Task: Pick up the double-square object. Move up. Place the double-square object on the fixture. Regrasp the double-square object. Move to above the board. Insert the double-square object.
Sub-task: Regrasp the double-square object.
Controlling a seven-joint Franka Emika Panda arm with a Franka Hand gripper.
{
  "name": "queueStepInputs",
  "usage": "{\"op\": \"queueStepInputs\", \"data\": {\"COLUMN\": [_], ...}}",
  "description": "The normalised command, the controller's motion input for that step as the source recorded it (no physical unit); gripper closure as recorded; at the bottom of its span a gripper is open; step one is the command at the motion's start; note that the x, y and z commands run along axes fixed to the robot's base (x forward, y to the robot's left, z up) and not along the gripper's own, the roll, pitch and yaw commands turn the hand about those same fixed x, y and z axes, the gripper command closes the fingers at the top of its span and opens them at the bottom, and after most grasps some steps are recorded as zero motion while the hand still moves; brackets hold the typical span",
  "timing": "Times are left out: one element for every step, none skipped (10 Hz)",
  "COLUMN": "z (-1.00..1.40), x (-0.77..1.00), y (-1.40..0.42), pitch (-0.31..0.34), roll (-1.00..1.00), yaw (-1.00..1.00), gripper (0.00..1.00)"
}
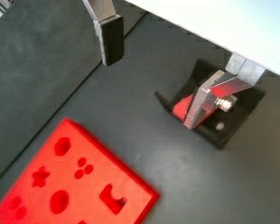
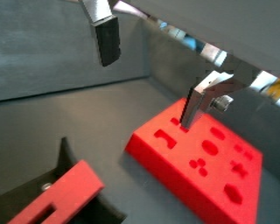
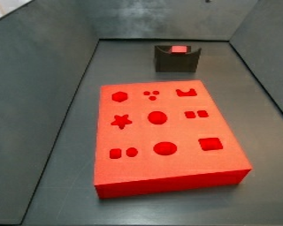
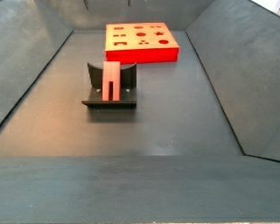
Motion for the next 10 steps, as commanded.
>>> {"op": "queueStepInputs", "data": {"z": [0.01, 0.01, 0.01, 0.01, 0.01, 0.00, 0.00, 0.01, 0.00, 0.00], "x": [-0.02, -0.04, -0.04, -0.04, -0.04, -0.03, -0.02, -0.02, -0.02, -0.02], "y": [-0.02, -0.02, -0.02, -0.02, -0.02, -0.02, -0.02, -0.02, -0.02, -0.02], "pitch": [0.036, 0.028, 0.025, 0.017, 0.012, 0.003, 0.000, -0.006, -0.006, -0.002], "roll": [1.00, 1.00, 1.00, 1.00, 1.00, 1.00, 1.00, 1.00, 1.00, 1.00], "yaw": [0.00, 0.00, 0.00, 0.00, 0.00, 0.00, 0.00, 0.00, 0.01, 0.01], "gripper": [0.00, 0.00, 0.00, 0.00, 0.00, 0.00, 0.00, 0.00, 0.00, 0.00]}}
